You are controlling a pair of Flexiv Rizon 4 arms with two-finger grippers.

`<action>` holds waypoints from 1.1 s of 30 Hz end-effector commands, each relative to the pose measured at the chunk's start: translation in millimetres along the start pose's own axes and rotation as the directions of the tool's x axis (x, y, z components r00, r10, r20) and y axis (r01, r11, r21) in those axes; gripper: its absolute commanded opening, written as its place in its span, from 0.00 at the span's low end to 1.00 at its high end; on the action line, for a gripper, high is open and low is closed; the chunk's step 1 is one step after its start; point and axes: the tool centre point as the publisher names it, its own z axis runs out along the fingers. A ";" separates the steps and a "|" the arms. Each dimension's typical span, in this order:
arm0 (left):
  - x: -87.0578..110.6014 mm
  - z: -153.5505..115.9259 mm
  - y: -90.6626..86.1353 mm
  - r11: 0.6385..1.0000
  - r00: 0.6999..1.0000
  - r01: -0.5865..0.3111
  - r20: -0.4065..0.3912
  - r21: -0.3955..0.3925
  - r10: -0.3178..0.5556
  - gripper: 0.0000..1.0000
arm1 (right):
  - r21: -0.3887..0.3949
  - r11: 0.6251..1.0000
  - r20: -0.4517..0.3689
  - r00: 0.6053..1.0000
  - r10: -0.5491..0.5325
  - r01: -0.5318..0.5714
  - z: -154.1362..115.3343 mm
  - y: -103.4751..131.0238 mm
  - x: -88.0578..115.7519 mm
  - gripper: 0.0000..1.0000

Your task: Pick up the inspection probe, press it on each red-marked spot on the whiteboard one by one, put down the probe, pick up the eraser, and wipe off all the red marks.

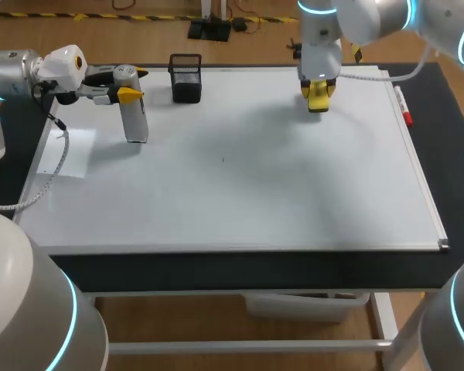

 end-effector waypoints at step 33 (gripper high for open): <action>-0.7 0.0 -1.1 1.000 1.000 0.000 -0.002 -0.001 0.000 0.00 | -0.087 0.996 0.088 0.996 -0.023 0.031 20.9 -46.2 -34.8 0.00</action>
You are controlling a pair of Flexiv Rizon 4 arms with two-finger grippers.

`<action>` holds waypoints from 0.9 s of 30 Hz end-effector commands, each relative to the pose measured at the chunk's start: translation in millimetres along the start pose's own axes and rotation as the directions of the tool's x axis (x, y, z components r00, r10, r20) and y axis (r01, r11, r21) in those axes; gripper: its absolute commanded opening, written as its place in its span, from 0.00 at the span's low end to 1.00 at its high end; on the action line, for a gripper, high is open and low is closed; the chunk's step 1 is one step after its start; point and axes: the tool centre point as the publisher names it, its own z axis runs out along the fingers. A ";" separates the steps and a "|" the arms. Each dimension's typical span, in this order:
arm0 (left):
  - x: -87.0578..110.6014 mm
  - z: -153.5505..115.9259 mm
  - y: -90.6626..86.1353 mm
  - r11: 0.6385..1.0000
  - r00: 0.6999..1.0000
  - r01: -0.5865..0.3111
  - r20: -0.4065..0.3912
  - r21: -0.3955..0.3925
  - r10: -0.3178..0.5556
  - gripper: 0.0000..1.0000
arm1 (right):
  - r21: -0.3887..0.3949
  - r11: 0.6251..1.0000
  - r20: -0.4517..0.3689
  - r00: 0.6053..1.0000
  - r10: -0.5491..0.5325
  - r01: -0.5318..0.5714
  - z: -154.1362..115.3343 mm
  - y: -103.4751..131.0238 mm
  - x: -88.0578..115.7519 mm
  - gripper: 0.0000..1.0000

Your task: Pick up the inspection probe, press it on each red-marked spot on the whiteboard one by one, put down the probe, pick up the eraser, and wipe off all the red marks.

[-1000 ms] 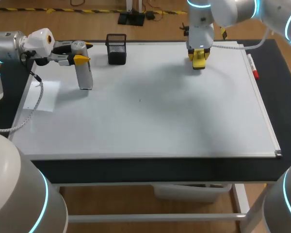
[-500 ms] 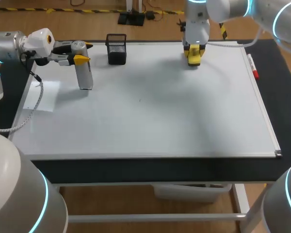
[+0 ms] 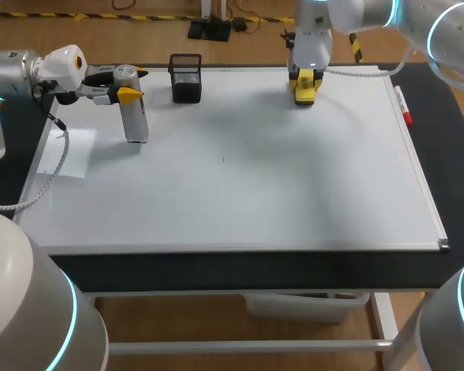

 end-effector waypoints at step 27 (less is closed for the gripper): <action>-0.7 0.0 -1.1 1.000 1.000 0.000 -0.002 -0.001 0.000 0.00 | -0.046 0.999 -0.012 1.000 -0.023 0.022 11.1 -6.9 -10.8 0.00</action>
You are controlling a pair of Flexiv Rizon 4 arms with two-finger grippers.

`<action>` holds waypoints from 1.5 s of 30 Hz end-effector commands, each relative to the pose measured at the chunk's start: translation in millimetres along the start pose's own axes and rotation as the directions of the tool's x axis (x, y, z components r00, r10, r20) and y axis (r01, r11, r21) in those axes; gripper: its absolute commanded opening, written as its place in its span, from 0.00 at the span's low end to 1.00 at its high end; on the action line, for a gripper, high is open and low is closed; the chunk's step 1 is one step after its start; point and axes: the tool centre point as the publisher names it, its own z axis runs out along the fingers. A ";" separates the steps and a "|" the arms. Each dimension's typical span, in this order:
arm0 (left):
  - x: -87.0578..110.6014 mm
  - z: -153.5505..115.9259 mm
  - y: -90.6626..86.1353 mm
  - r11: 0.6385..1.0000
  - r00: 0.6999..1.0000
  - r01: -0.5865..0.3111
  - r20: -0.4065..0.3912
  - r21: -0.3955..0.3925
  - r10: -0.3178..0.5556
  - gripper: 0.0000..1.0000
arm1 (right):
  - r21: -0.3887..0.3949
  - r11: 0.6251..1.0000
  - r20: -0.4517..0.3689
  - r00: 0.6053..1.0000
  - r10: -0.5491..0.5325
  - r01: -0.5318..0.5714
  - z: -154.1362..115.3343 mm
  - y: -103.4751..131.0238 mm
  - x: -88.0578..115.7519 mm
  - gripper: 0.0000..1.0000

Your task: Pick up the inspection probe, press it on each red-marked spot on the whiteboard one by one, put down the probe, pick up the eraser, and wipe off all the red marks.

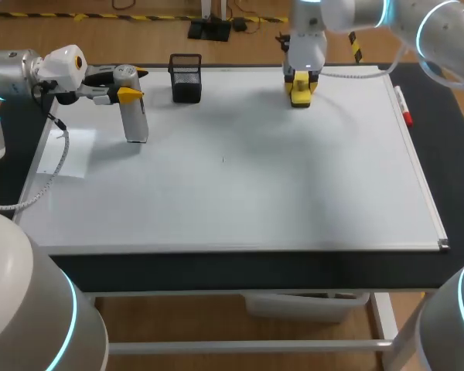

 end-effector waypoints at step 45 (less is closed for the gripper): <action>-0.7 0.1 -1.1 1.000 1.000 0.000 -0.002 -0.001 0.000 0.00 | -0.150 0.664 0.295 0.608 0.737 -0.732 -84.7 47.9 90.5 1.00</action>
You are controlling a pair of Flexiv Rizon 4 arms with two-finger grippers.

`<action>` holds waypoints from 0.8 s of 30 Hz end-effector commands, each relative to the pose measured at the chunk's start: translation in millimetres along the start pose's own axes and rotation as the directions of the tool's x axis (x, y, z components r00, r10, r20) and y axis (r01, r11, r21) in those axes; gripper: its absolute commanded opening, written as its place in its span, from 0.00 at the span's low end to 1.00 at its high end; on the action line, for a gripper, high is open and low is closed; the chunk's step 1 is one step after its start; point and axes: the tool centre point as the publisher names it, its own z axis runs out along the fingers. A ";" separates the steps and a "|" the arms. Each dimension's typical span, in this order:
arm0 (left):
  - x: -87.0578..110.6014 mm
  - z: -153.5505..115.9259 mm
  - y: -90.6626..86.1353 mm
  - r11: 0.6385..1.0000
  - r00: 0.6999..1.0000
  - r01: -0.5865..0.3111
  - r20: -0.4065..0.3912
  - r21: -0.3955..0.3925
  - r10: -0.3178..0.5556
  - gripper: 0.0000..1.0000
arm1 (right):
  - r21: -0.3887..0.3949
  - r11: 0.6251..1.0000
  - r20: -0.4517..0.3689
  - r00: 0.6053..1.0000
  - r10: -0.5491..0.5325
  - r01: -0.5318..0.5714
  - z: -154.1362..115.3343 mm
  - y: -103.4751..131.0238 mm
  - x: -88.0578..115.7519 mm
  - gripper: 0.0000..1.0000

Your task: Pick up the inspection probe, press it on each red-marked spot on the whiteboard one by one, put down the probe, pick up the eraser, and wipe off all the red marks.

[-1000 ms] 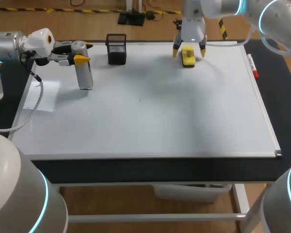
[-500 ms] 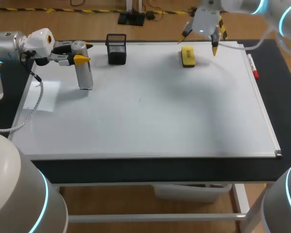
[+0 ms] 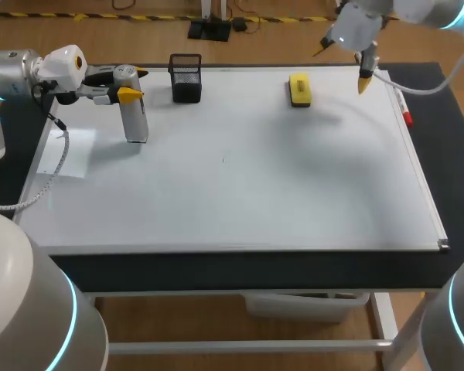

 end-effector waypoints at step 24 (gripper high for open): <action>-0.7 0.0 -1.1 1.000 1.000 0.000 -0.002 -0.001 0.000 0.00 | -0.233 0.934 0.082 0.951 0.297 -0.272 -89.0 7.9 22.4 1.00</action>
